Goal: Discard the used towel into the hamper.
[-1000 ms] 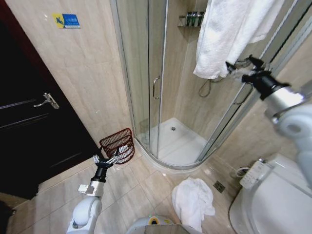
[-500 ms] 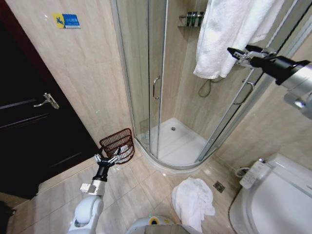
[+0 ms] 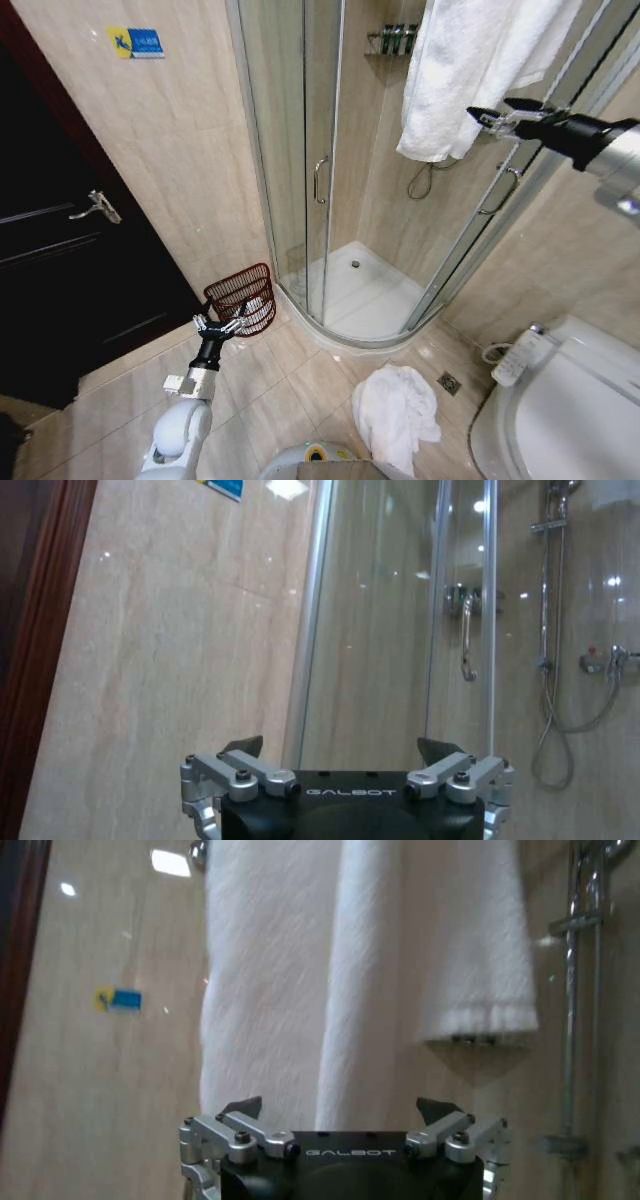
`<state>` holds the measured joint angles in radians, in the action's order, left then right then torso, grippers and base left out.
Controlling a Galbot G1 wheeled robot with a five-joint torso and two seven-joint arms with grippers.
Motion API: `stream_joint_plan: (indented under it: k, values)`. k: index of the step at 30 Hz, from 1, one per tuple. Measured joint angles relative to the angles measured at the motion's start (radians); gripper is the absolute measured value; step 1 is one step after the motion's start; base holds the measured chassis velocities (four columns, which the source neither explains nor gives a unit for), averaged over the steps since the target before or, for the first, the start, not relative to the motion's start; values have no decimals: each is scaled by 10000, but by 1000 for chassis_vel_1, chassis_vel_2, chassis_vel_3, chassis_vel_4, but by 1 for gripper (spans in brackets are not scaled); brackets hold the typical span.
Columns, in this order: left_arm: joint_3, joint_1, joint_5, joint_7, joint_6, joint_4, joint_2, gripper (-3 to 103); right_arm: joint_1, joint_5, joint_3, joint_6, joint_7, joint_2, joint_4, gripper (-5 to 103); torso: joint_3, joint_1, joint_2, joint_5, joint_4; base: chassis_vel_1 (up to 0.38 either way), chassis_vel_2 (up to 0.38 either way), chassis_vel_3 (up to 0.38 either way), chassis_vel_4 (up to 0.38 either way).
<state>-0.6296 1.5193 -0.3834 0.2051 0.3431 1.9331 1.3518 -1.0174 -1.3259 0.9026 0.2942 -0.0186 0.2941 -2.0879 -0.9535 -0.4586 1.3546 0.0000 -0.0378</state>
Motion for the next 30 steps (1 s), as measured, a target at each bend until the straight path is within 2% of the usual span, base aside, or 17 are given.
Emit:
stream_joint_plan:
  k: [1,3,4,6,8,9,12,13,16,20,25,30]
  values:
    - [0,0,0,0,0,0,0,100,0,0,0,0,0,0,0,100,0,0,0,0,0,0,0,0,0]
    - [-52,-49,-58,-69,6,8,-90,100,-725,1478,166,-151,-105,638,-500,100,0,0,0,2,3,0,0,0,0]
    - [-52,-49,-58,-69,6,8,-90,100,-725,1478,166,-151,-105,638,-500,100,0,0,0,2,3,0,0,0,0]
    - [-129,-87,-129,-291,6,140,-171,100,-1274,3151,127,-323,-358,1370,-1036,100,0,0,0,-6,3,0,0,0,0]
    - [-227,-92,-249,-418,-45,311,-255,100,-1836,4193,112,-338,-759,1944,-1620,100,0,0,0,4,1,0,0,0,0]
    - [-227,-92,-249,-418,-45,311,-255,100,-1836,4193,112,-338,-759,1944,-1620,100,0,0,0,4,1,0,0,0,0]
    - [-297,-90,-420,-491,-172,506,-352,100,-2975,5150,278,-252,-1336,3034,-2662,100,1,0,0,-4,1,0,0,0,0]
    - [-297,-90,-420,-491,-172,506,-352,100,-2975,5150,278,-252,-1336,3034,-2662,100,1,0,0,-4,1,0,0,0,0]
    - [-250,-200,-481,-513,-308,580,-364,100,-3796,5766,383,-201,-1446,3855,-3243,100,1,1,1,-3,3,0,0,0,0]
    - [-199,-385,-476,-514,-567,677,-363,100,-4097,5979,348,-166,-1446,4256,-3535,100,1,1,1,-2,4,0,0,0,0]
    - [-199,-539,-476,-516,-719,802,-363,100,-4121,5995,321,-166,-1428,4324,-3563,100,-7,-6,14,-1,2,0,0,0,0]
    - [-223,-653,-474,-526,-785,908,-378,100,-4060,5975,275,-167,-1389,4353,-3539,100,-112,-111,229,-1,2,0,0,0,0]
